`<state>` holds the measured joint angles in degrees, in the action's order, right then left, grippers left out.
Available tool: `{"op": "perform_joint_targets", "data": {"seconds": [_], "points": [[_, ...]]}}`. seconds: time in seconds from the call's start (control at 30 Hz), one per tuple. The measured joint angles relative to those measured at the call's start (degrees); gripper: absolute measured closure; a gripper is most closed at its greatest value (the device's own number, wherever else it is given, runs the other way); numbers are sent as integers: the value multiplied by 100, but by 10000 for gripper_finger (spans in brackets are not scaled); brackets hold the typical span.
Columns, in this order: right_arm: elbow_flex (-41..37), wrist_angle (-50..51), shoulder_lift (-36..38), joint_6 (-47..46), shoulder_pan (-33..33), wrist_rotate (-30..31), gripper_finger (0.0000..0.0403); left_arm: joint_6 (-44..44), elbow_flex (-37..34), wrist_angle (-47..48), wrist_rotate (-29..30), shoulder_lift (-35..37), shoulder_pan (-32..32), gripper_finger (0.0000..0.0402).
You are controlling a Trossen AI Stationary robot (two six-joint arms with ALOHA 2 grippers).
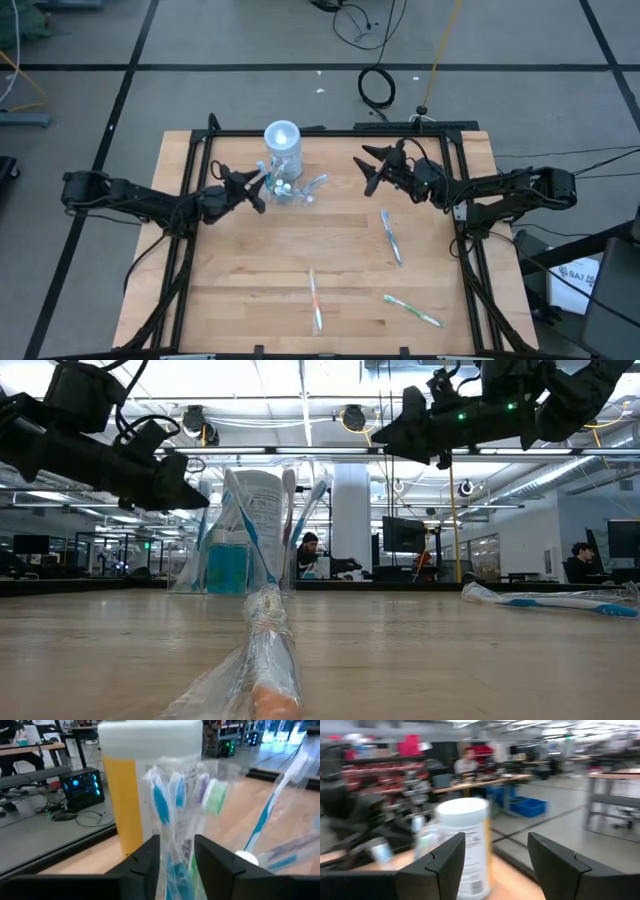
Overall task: Pick & Place toothbrushing station
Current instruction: Put the blue toothbrush into the transparent organizer
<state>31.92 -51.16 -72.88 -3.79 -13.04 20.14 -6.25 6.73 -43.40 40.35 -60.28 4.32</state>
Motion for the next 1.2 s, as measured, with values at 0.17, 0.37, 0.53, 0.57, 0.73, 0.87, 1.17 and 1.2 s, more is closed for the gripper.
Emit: {"op": "perform_joint_targets", "data": {"seconds": [0.17, 0.37, 0.53, 0.57, 0.73, 0.87, 1.17, 1.2], "points": [[0, -57, -1, 170, 36, -961, 195, 293, 220, 172, -3, 252, 0, 244], [0, -42, -2, 335, 384, -975, 195, 210, 1093, 2007, 14, 557, 0, 222], [103, 305, -2, 1144, 987, -653, 195, -357, 2094, 3704, 163, 609, -6, 220], [194, 524, -2, 1291, 1136, -437, 195, -412, 2261, 3951, 166, 607, -23, 220], [789, 2106, -2, 1173, 1801, 463, 195, -423, 2778, 4356, 156, 609, -177, 220], [990, 3135, 0, 2, 2065, 677, 195, -311, 2954, 4302, -104, 613, -336, 220], [990, 5404, 0, -2413, 2129, 685, 195, 485, 2955, 3880, -486, 607, -498, 220], [990, 5694, 0, -2749, 2141, 666, 195, 550, 2955, 3768, -486, 607, -498, 220]]}}
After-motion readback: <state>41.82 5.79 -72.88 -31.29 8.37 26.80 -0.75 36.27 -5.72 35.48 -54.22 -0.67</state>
